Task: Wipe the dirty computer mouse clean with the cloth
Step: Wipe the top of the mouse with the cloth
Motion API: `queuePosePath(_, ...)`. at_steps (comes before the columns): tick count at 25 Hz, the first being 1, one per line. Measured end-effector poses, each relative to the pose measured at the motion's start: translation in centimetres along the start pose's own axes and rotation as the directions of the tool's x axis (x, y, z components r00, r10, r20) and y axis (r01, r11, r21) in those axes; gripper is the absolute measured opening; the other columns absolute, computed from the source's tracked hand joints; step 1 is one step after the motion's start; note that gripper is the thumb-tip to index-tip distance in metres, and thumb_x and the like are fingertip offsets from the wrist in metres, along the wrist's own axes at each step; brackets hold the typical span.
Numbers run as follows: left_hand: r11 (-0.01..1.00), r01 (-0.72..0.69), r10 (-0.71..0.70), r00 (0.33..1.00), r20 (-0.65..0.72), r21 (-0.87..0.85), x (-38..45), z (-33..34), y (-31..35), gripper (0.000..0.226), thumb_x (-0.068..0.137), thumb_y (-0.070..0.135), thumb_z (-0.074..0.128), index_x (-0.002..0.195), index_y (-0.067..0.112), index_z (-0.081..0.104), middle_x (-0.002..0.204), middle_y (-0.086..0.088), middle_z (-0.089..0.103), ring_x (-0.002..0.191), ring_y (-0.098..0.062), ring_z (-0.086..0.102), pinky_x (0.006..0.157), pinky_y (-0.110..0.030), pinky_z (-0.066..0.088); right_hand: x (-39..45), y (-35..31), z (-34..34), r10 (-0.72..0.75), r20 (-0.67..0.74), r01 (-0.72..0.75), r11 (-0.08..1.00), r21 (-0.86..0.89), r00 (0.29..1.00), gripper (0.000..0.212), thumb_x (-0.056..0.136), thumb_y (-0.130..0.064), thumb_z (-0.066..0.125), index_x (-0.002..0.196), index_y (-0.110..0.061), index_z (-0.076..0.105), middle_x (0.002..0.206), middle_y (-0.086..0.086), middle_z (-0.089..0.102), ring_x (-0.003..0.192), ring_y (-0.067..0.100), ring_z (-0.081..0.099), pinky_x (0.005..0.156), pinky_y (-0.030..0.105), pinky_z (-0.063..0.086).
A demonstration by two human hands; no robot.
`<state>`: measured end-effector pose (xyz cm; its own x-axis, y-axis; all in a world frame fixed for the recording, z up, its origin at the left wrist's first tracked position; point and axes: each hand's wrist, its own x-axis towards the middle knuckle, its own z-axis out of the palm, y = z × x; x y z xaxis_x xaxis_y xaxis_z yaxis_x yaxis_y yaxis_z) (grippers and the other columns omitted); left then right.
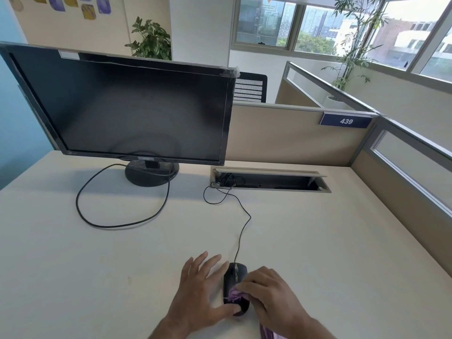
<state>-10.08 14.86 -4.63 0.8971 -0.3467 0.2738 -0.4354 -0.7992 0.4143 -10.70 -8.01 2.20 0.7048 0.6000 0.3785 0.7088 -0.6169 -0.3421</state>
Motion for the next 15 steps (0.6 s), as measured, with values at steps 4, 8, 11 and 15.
queuePosePath(4,0.999,-0.02,0.02,1.0,-0.023,-0.028,0.2,0.7,-0.5,0.09,0.073,0.091,0.051,0.138,0.029,0.059,0.149,0.013,0.047,0.147,-0.019,0.024,0.115,-0.049,0.014,0.9,0.6,0.3,-0.117,0.079,0.121,0.992,-0.039,0.99,0.02,0.085,-0.013,0.071,0.101,-0.023,0.075,0.093,-0.004,0.069,0.077,0.021,0.06,0.061,0.031,0.051)
queuePosePath(8,0.998,-0.05,0.048,0.997,-0.056,-0.036,0.3,0.9,-0.9,0.091,0.071,0.092,0.054,0.136,0.029,0.061,0.145,0.014,0.051,0.145,-0.017,0.024,0.113,-0.045,0.017,2.2,1.4,0.1,-0.01,0.018,0.01,1.0,-0.03,1.0,0.025,0.08,-0.006,0.077,0.099,-0.022,0.076,0.09,-0.001,0.069,0.074,0.023,0.061,0.06,0.031,0.053)
queuePosePath(11,0.998,-0.033,0.03,0.998,-0.049,-0.05,0.5,0.8,-0.6,0.09,0.07,0.092,0.054,0.134,0.031,0.061,0.144,0.015,0.052,0.145,-0.017,0.025,0.113,-0.045,0.017,2.0,1.2,0.5,-0.178,0.115,0.176,0.984,0.027,0.977,0.016,0.088,-0.012,0.072,0.098,-0.023,0.074,0.092,-0.002,0.066,0.077,0.02,0.056,0.065,0.028,0.048)
queuePosePath(15,0.997,-0.006,0.005,1.0,-0.013,-0.071,0.4,0.7,-0.7,0.092,0.068,0.093,0.056,0.139,0.035,0.057,0.148,0.02,0.044,0.148,-0.012,0.014,0.116,-0.046,0.009,3.3,2.3,0.2,-0.06,0.065,0.062,0.998,-0.027,0.996,0.023,0.08,-0.004,0.075,0.095,-0.022,0.076,0.089,-0.001,0.068,0.074,0.022,0.06,0.061,0.031,0.052)
